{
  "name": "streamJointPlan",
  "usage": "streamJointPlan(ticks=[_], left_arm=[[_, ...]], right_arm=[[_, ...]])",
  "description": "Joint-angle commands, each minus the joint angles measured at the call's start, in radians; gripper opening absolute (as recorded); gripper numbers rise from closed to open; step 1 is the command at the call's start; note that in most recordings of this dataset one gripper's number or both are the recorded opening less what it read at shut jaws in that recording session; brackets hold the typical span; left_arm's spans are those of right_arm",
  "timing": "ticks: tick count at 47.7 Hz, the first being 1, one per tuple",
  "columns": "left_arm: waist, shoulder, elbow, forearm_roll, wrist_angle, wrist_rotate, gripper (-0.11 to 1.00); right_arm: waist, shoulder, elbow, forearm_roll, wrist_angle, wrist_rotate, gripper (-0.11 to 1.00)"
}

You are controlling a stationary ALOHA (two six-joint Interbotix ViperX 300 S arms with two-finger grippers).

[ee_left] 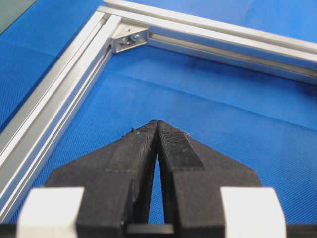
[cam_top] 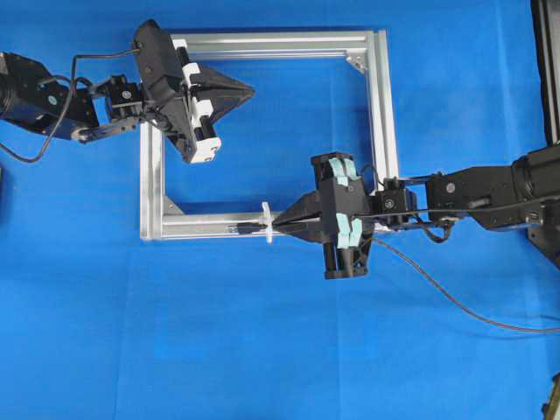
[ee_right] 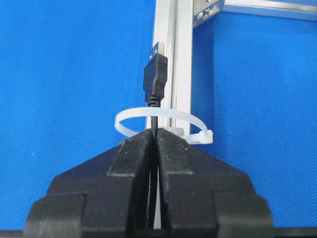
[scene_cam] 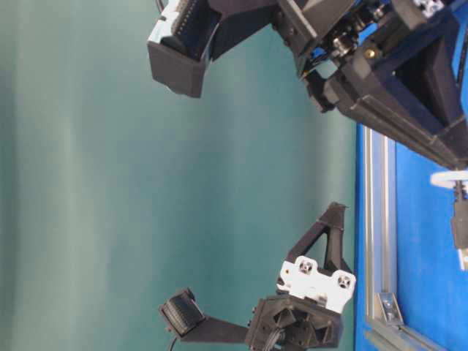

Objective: Insert the wire through the string loop located in the center.
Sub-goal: 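Push the plug leftward through the zip-tie loop with the right gripper, then move the open left gripper to the plug emerging from the loop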

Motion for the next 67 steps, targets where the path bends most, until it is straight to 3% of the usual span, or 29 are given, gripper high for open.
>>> streamJointPlan(ticks=[1, 8, 34, 47, 67], left_arm=[[-0.002, -0.034, -0.006, 0.003, -0.005, -0.003, 0.0], [-0.025, -0.035, -0.005, 0.003, -0.002, -0.014, 0.0], [-0.29, -0.077, 0.034, 0.002, 0.002, -0.038, 0.0], [-0.334, -0.078, 0.041, 0.002, 0.029, -0.08, 0.0], [-0.344, -0.078, 0.038, 0.003, 0.029, -0.066, 0.0]], right_arm=[[0.002, -0.012, -0.017, 0.003, -0.006, 0.0, -0.02], [0.002, -0.012, -0.017, 0.003, -0.009, -0.002, -0.02], [0.002, -0.012, -0.017, 0.0, -0.011, -0.002, -0.02], [0.003, -0.012, -0.017, 0.0, -0.011, -0.002, -0.02], [0.005, -0.012, -0.015, 0.0, -0.009, -0.002, -0.02]])
